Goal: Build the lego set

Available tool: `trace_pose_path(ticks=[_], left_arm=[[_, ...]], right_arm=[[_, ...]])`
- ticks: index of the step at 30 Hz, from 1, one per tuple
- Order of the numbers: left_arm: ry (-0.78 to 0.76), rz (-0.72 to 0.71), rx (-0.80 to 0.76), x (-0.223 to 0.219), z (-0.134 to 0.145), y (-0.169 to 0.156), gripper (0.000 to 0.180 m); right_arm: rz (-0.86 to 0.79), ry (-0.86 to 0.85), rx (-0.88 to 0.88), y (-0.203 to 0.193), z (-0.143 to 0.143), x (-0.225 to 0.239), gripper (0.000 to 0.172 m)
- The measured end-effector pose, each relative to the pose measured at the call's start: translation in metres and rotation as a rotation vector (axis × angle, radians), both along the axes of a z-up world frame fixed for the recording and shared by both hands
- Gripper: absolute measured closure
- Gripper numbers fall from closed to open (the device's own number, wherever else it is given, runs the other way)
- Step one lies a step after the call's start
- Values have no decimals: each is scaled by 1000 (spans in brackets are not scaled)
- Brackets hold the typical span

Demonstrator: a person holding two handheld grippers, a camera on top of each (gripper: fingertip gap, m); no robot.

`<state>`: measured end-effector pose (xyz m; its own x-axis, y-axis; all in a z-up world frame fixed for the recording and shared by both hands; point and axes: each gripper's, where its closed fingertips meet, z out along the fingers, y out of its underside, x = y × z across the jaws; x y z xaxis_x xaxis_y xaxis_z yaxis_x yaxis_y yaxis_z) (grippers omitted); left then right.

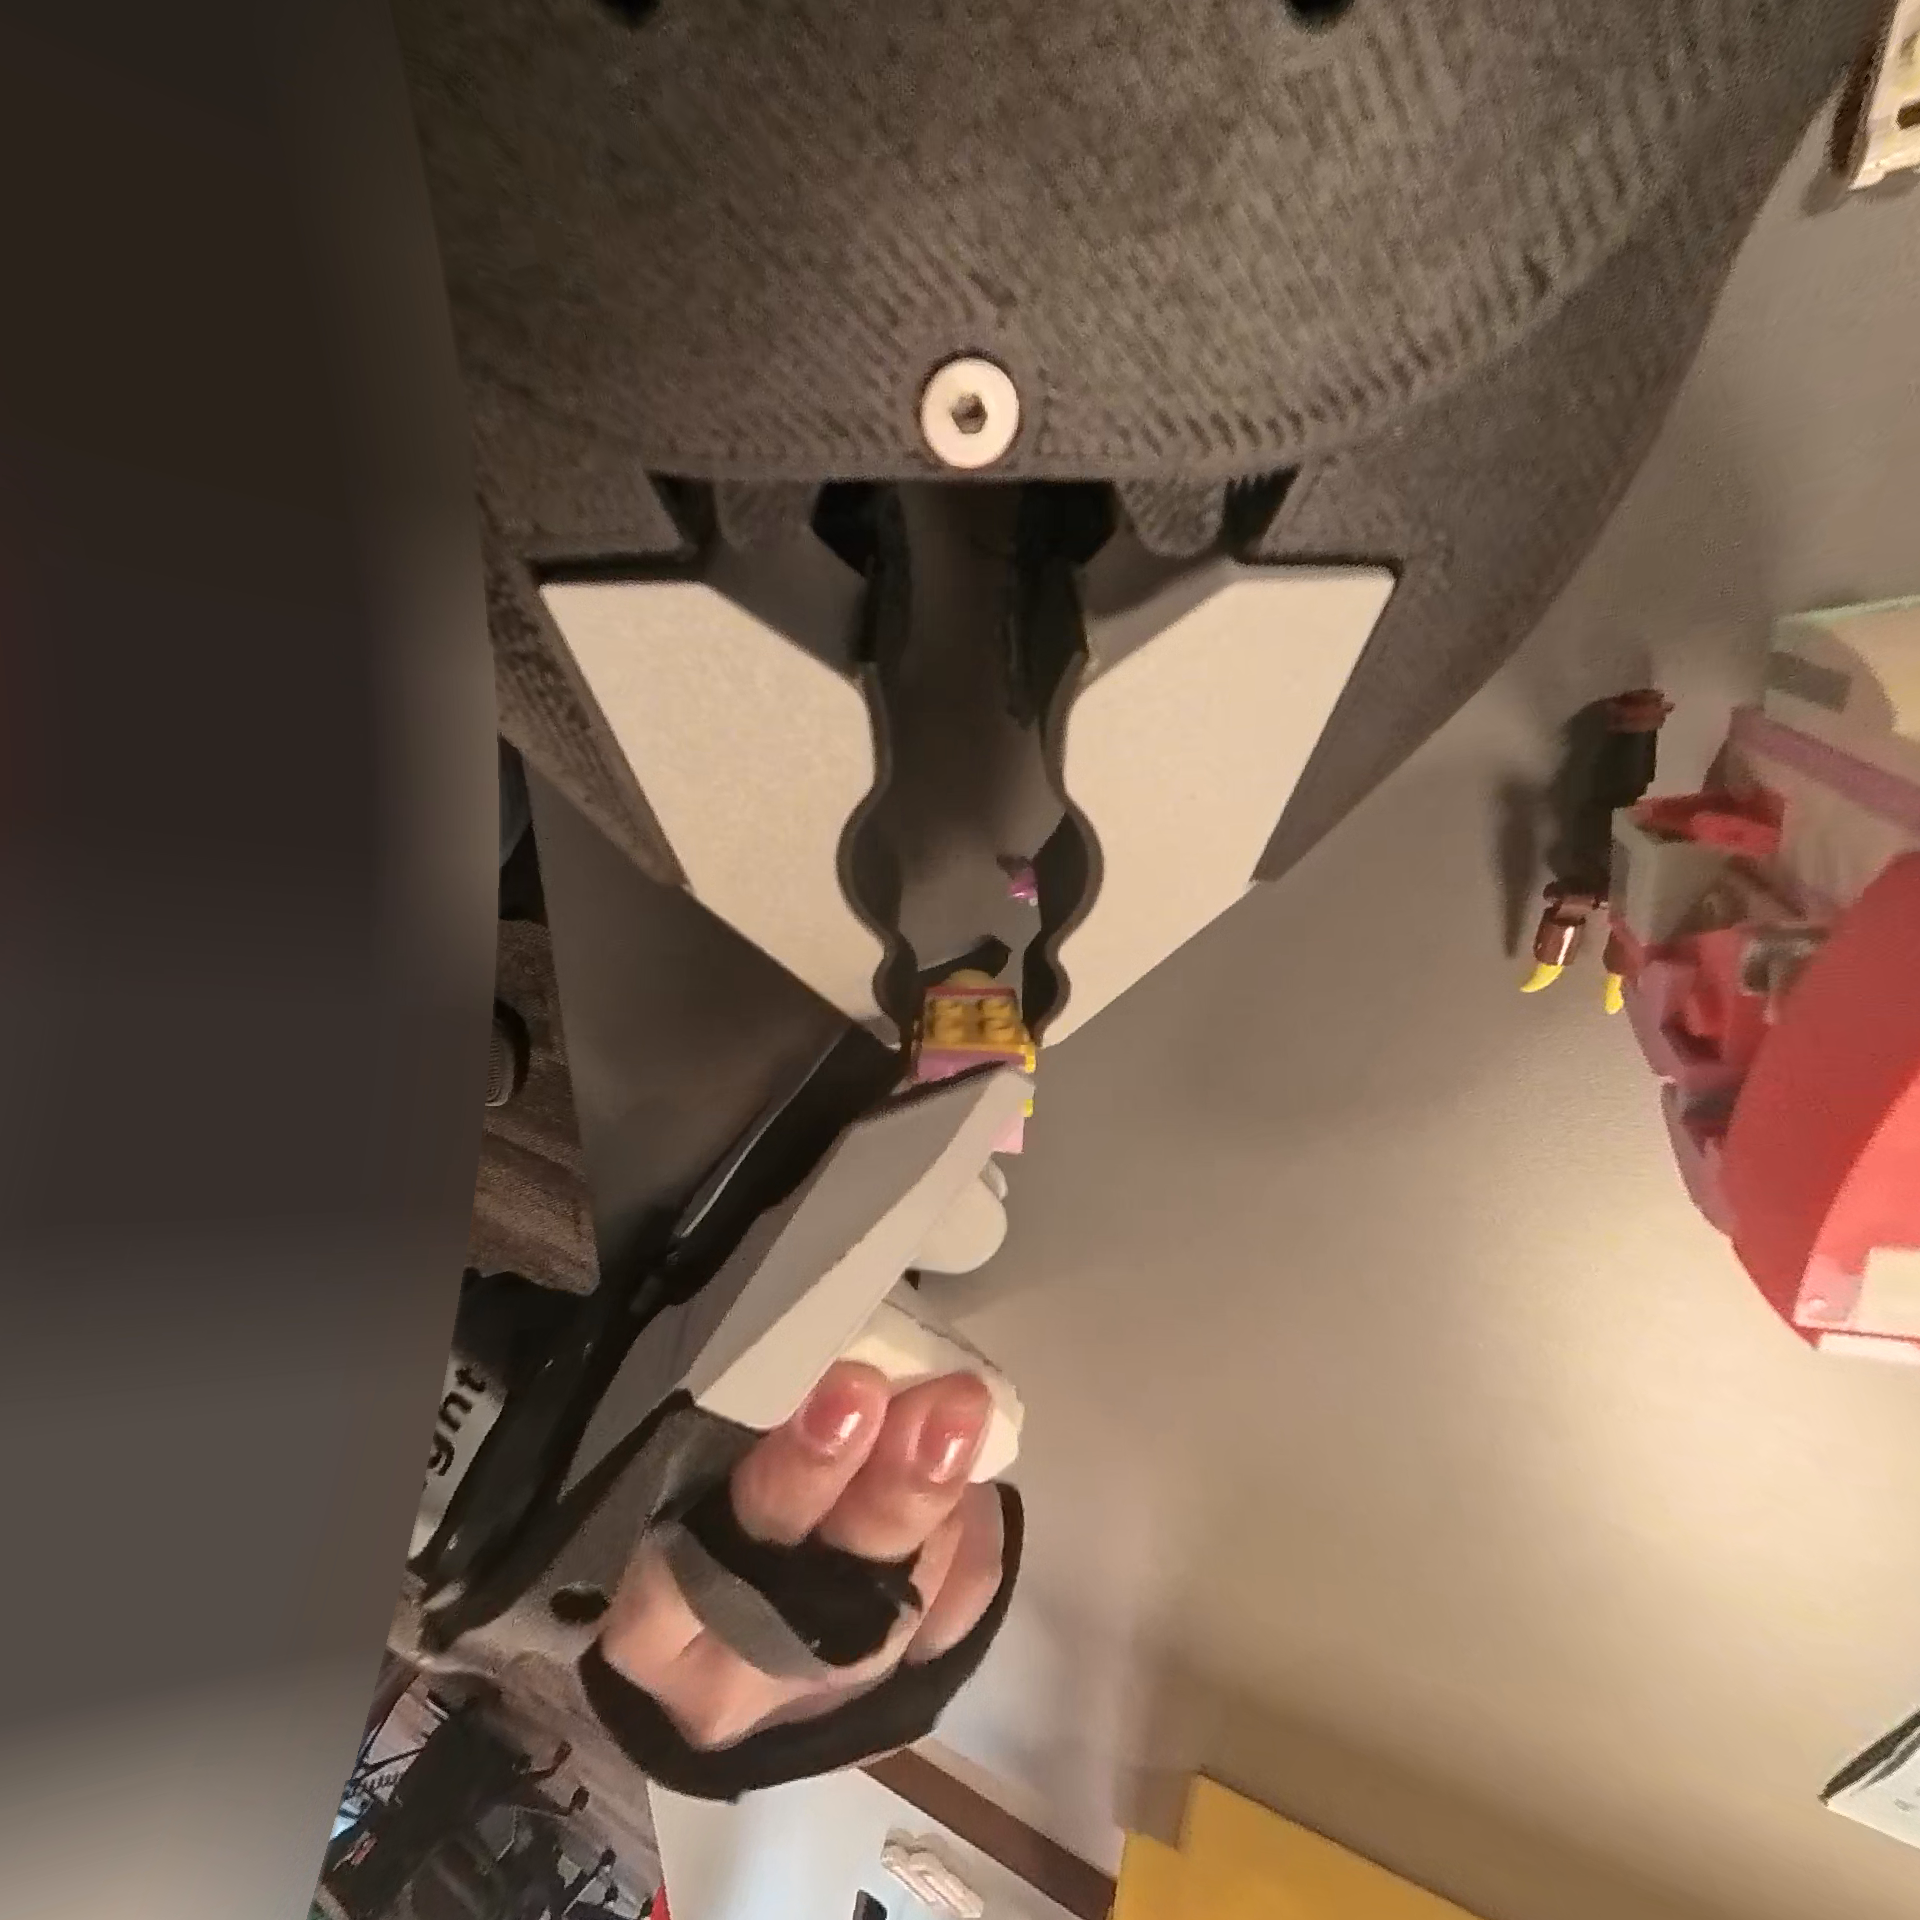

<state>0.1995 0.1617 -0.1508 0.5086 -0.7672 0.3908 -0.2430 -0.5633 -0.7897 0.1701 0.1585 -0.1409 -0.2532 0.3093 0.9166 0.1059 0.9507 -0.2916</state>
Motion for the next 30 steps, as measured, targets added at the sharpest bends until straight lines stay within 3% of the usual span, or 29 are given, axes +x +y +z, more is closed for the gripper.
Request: trace_pose_path(ticks=[6, 11, 14, 20, 30], left_arm=[[-11, 9, 6, 0, 1, 1, 163], [-228, 38, 15, 4, 31, 5, 161], [-301, 36, -26, 5, 36, 6, 161], [-345, 23, -16, 7, 43, 4, 163], [-251, 28, 89, 9, 41, 4, 163]], right_arm=[[-6, 2, 23, 1, 1, -1, 132], [-3, 89, -272, 4, 27, 0, 132], [9, 112, -362, 4, 33, 0, 132], [50, 154, -436, 1, 40, 2, 131], [84, 101, -566, -2, 42, 5, 132]])
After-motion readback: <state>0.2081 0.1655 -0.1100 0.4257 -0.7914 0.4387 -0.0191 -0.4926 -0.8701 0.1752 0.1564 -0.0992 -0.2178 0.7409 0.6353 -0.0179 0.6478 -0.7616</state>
